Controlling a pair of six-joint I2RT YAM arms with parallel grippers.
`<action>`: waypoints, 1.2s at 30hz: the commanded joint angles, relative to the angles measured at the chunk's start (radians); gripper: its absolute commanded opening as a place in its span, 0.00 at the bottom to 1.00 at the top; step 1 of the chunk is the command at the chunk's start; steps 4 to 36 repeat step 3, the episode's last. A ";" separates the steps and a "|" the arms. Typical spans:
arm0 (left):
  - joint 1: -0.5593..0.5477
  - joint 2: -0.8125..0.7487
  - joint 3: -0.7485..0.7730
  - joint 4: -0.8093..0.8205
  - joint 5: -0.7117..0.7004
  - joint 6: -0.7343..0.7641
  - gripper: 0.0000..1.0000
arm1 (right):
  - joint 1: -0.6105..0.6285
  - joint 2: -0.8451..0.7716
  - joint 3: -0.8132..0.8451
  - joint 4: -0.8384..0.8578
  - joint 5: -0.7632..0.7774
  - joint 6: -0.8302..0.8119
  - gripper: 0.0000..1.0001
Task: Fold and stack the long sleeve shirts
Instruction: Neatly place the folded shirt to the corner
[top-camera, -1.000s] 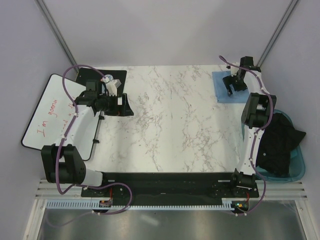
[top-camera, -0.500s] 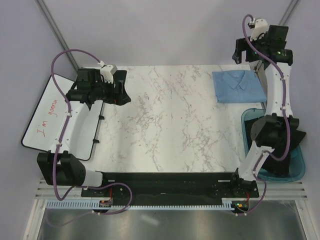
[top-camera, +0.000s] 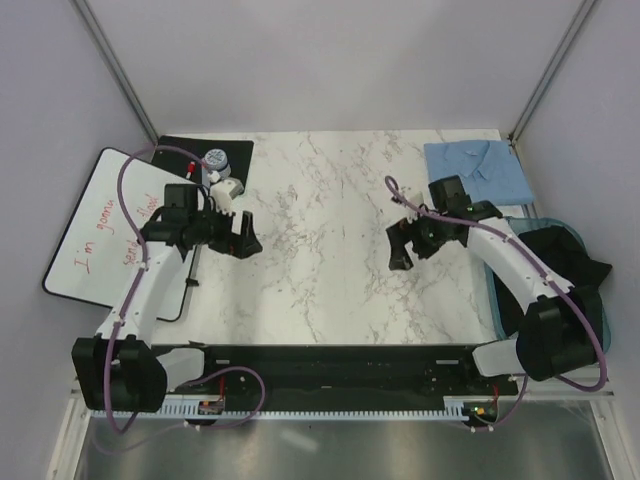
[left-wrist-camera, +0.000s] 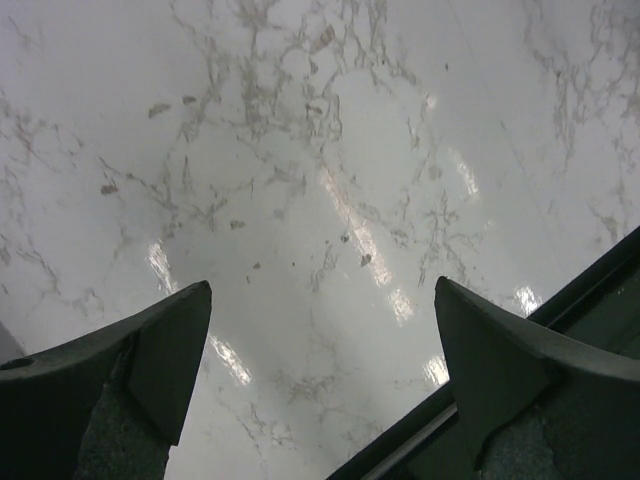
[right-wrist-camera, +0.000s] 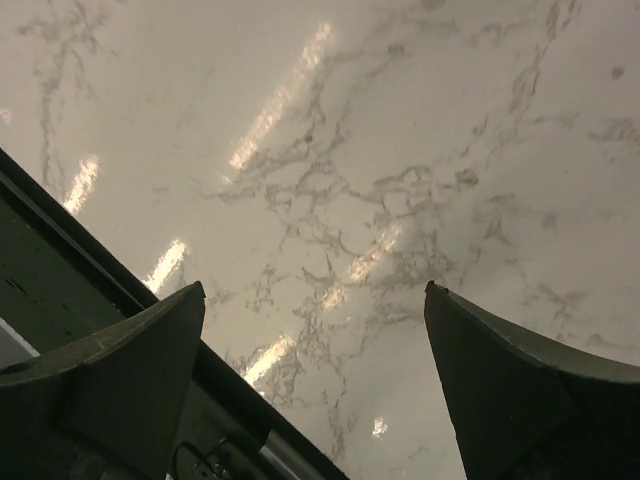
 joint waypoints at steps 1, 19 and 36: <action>0.003 -0.080 -0.103 0.028 -0.031 0.093 0.99 | -0.004 -0.117 -0.069 0.093 0.130 0.002 0.98; 0.003 -0.117 -0.120 0.031 -0.046 0.066 0.99 | -0.004 -0.136 -0.070 0.095 0.170 -0.003 0.98; 0.003 -0.117 -0.120 0.031 -0.046 0.066 0.99 | -0.004 -0.136 -0.070 0.095 0.170 -0.003 0.98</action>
